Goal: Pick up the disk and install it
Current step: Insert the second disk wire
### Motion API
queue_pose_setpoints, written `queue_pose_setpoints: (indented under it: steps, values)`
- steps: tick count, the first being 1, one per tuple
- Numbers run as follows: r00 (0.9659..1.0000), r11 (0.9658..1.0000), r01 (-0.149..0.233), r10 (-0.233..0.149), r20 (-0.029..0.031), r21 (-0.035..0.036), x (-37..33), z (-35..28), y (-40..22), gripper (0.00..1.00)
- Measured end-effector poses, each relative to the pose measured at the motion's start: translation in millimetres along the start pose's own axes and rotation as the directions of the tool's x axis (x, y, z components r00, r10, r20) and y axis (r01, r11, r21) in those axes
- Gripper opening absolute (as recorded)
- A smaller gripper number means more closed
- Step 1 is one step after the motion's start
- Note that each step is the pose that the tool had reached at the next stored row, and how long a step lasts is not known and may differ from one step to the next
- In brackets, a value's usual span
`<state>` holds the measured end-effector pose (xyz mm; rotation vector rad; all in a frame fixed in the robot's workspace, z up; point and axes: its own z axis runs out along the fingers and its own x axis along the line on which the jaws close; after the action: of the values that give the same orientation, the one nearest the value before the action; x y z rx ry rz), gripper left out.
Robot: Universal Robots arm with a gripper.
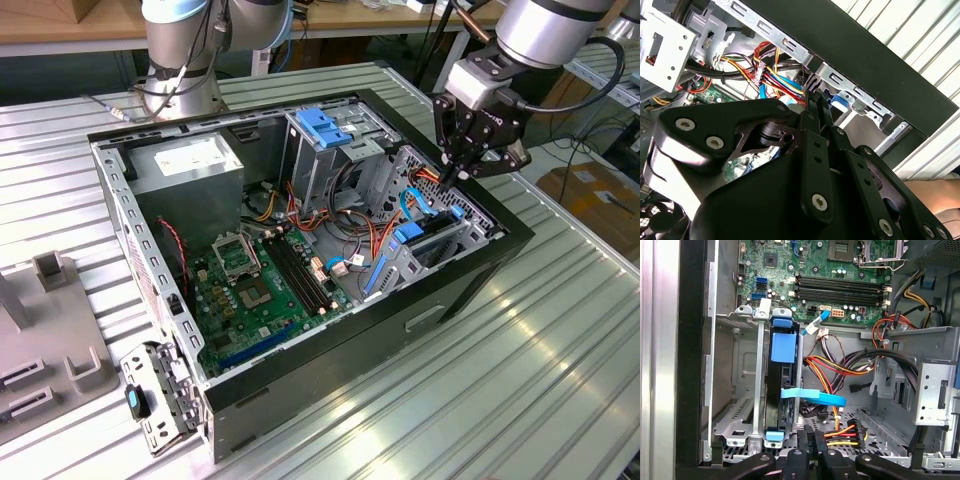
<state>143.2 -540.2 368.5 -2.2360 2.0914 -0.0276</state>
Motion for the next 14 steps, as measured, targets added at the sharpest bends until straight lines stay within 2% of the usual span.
queue_pose_setpoints:
  steps: [3,6,8,12,14]
  values:
    - [0.9998,0.9998,-0.020,0.020,-0.0012,0.0007,0.7,0.4,0.1,0.16]
    - [0.9998,0.9998,-0.020,0.020,-0.0016,0.0008,3.9,0.2,1.0,0.16]
    - [0.9998,0.9998,-0.020,0.020,-0.0015,0.0009,6.3,0.2,3.7,0.16]
    - [0.9998,0.9998,-0.020,0.020,-0.0016,0.0008,7.5,1.5,7.7,0.16]
    - [0.9998,0.9998,-0.020,0.020,-0.0015,0.0008,7.5,1.8,7.7,0.16]
